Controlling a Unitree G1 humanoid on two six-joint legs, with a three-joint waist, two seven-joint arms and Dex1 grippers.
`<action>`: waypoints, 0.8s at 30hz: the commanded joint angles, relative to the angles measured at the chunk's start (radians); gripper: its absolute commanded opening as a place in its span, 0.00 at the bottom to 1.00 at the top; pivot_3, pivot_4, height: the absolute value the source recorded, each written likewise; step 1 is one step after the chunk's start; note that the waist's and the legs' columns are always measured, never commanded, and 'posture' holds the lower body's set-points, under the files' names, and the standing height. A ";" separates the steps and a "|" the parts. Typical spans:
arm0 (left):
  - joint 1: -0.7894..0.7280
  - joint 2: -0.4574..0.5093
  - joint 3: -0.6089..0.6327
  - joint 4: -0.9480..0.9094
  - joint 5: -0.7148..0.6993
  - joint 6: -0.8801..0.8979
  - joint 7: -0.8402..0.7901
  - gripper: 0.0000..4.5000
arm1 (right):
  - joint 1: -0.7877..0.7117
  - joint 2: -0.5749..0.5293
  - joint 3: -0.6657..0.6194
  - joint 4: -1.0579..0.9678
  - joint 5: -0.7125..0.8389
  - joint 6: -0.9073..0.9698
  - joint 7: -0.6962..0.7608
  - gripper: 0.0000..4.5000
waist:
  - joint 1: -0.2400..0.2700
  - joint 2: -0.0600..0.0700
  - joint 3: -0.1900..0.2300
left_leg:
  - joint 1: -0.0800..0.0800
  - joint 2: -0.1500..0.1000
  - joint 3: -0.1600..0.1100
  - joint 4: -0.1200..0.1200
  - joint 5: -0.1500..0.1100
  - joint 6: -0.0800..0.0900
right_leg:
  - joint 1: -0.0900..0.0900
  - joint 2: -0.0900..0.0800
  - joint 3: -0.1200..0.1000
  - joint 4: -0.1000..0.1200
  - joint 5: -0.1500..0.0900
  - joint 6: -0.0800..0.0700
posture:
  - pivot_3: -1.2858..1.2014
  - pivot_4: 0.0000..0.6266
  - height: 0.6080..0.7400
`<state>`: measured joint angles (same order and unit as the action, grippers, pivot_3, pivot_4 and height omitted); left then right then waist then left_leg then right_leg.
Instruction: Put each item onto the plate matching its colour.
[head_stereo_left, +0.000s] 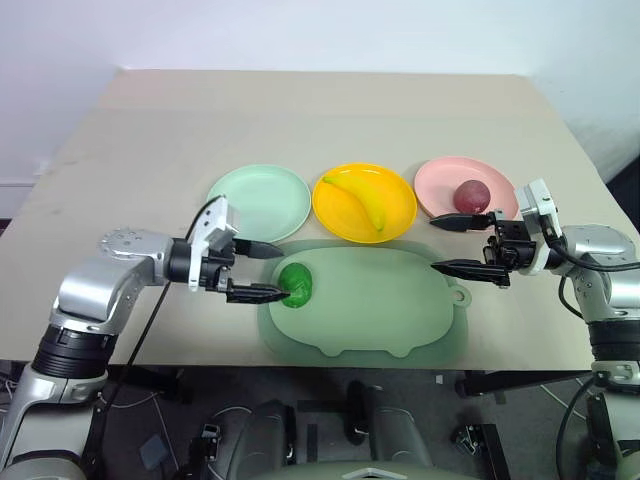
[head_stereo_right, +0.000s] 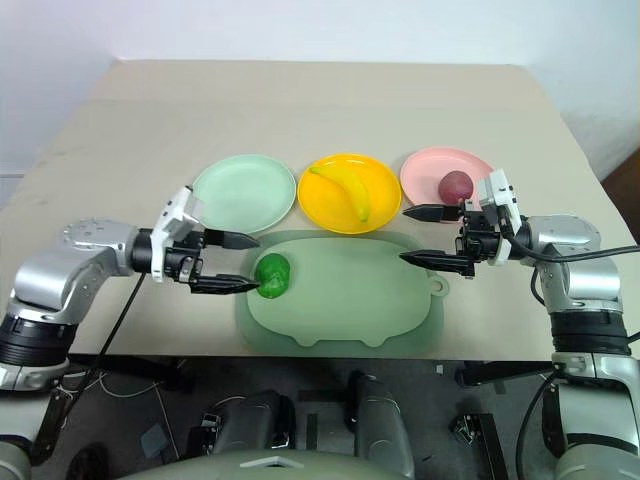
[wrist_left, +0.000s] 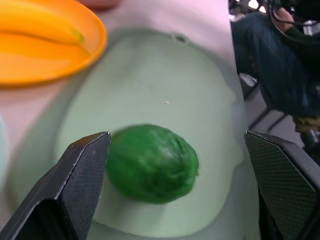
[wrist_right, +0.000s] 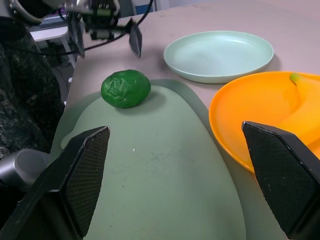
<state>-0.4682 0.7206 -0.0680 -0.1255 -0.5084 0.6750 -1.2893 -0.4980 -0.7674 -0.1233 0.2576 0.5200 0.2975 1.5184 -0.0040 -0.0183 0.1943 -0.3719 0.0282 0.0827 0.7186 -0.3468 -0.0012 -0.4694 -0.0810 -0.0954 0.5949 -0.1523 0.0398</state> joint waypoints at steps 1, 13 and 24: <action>-0.017 0.005 -0.011 -0.002 0.029 -0.052 0.019 1.00 | -0.026 -0.011 -0.019 -0.041 0.022 0.003 -0.005 0.99 | 0.000 0.000 0.000 | 0.000 0.000 0.000 0.000 0.000 0.000 | 0.000 0.000 0.000 0.000 0.000 0.000 | 0.52 0.24 1.00; -0.003 -0.042 -0.129 0.038 0.135 -0.172 0.043 1.00 | -0.042 -0.027 -0.030 -0.105 0.038 0.044 -0.029 0.99 | 0.015 0.000 0.000 | 0.000 0.000 0.001 0.000 0.000 0.000 | 0.000 0.000 0.000 0.000 0.000 0.000 | 0.52 0.24 1.00; 0.019 -0.046 -0.147 0.036 0.128 -0.201 -0.007 0.75 | -0.051 -0.043 -0.040 -0.143 0.040 0.048 -0.054 1.00 | 0.017 0.000 0.000 | 0.001 0.000 0.002 0.001 -0.002 0.004 | 0.000 0.000 0.000 0.000 0.000 0.000 | 0.52 0.24 1.00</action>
<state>-0.4491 0.6692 -0.2204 -0.0733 -0.3823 0.4928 -1.2933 -0.5270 -0.7942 -0.1307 0.1505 0.5382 0.3563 1.4705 0.0128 -0.0182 0.1942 -0.3714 0.0282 0.0841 0.7194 -0.3491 0.0030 -0.4694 -0.0811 -0.0953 0.5947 -0.1523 0.0397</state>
